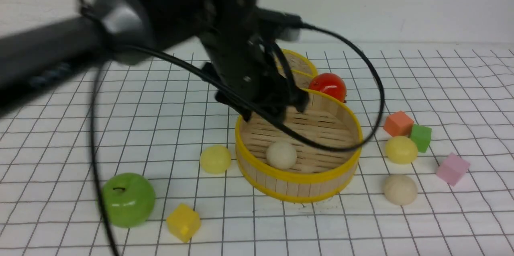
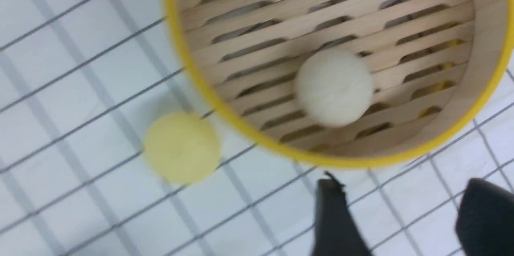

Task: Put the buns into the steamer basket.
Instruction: Use the left arm to grab a steamed stuffed bun

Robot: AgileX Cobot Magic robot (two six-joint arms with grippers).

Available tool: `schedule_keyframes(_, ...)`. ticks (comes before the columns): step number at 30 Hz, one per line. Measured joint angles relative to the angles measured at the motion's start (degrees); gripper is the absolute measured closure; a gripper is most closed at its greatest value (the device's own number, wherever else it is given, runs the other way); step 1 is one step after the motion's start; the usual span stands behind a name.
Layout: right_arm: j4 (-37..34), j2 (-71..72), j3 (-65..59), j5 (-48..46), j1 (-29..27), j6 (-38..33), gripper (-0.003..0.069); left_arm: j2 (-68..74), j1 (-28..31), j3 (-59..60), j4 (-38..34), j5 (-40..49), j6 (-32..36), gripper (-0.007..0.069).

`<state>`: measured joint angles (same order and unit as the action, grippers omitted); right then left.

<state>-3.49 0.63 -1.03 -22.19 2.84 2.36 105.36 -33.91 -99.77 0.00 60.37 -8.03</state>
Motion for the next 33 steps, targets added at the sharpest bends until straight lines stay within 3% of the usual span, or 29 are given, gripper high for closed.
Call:
schedule_keyframes(1,0.0,0.0,0.0,0.0,0.0,0.0,0.0418,0.0,0.0,0.3,0.0,0.1,0.0,0.0263)
schedule_keyframes(3,0.0,0.0,0.0,0.0,0.0,0.0,0.0418,-1.2,4.0,5.4,0.0,-0.4,-0.5,0.0393)
schedule_keyframes(5,0.0,0.0,0.0,0.0,0.0,0.0,0.0418,-0.5,5.7,9.6,0.6,-2.6,-0.6,0.0469)
schedule_keyframes(9,0.0,0.0,0.0,0.0,0.0,0.0,0.0418,1.2,6.6,14.1,1.0,-9.3,0.3,0.0544)
schedule_keyframes(12,0.0,0.0,0.0,0.0,0.0,0.0,0.0418,2.1,6.6,14.2,0.8,-11.6,2.1,0.0529)
schedule_keyframes(18,0.0,0.0,0.0,0.0,0.0,0.0,0.0418,4.9,7.5,14.2,0.4,-14.9,3.5,0.0377)
schedule_keyframes(21,0.0,0.0,0.0,0.0,0.0,0.0,0.0418,6.7,8.5,14.2,0.0,-15.9,3.5,0.0337)
schedule_keyframes(33,0.0,0.0,0.0,0.0,0.0,0.0,0.0418,8.5,9.1,14.2,0.0,-20.8,3.5,0.0323)
